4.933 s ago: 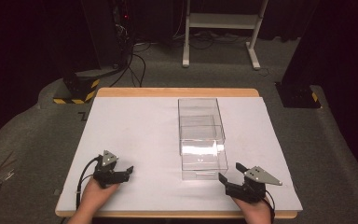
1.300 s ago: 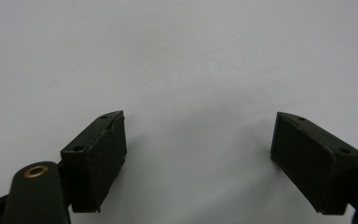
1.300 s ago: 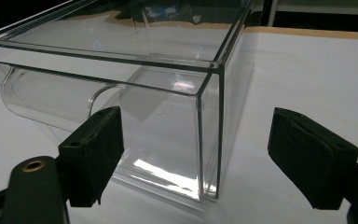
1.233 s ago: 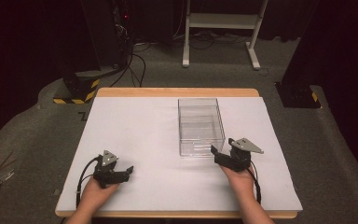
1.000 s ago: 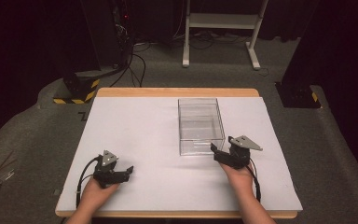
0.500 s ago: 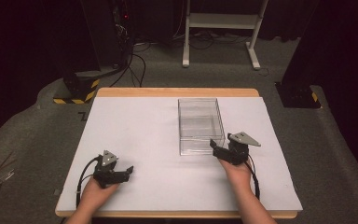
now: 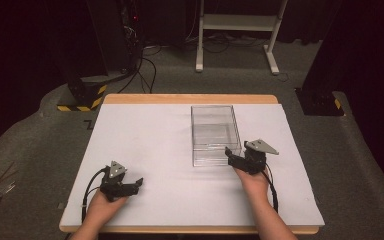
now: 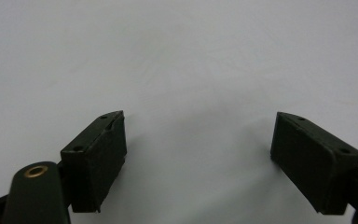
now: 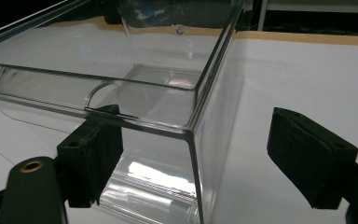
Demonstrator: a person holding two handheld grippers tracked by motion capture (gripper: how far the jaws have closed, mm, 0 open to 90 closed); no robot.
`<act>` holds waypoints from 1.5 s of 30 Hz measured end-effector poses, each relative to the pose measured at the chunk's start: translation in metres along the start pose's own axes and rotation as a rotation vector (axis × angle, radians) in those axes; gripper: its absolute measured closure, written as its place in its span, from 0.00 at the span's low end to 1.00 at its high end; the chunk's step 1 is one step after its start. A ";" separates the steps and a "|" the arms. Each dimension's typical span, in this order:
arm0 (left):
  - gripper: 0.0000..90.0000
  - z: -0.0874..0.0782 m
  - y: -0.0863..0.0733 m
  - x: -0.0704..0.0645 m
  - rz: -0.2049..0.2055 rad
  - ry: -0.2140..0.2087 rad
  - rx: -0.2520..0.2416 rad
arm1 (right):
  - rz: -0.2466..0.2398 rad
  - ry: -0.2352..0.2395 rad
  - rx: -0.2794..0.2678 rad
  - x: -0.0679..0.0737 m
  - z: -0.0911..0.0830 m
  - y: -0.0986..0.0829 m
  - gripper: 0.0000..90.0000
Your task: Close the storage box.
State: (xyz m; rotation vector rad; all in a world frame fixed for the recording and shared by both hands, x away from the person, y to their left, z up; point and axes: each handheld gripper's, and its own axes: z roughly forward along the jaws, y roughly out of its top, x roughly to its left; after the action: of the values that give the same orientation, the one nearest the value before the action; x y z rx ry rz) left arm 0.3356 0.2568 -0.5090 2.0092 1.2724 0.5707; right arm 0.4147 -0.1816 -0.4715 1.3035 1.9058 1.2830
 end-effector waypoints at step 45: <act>0.21 0.000 0.000 0.000 0.002 0.004 -0.001 | -0.029 0.016 -0.027 -0.016 -0.074 -0.013 0.22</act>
State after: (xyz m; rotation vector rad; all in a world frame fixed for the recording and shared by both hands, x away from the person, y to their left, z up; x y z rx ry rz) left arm 0.3350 0.2567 -0.5091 2.0098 1.2724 0.5763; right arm 0.3571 -0.2289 -0.4526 1.2517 1.9053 1.3040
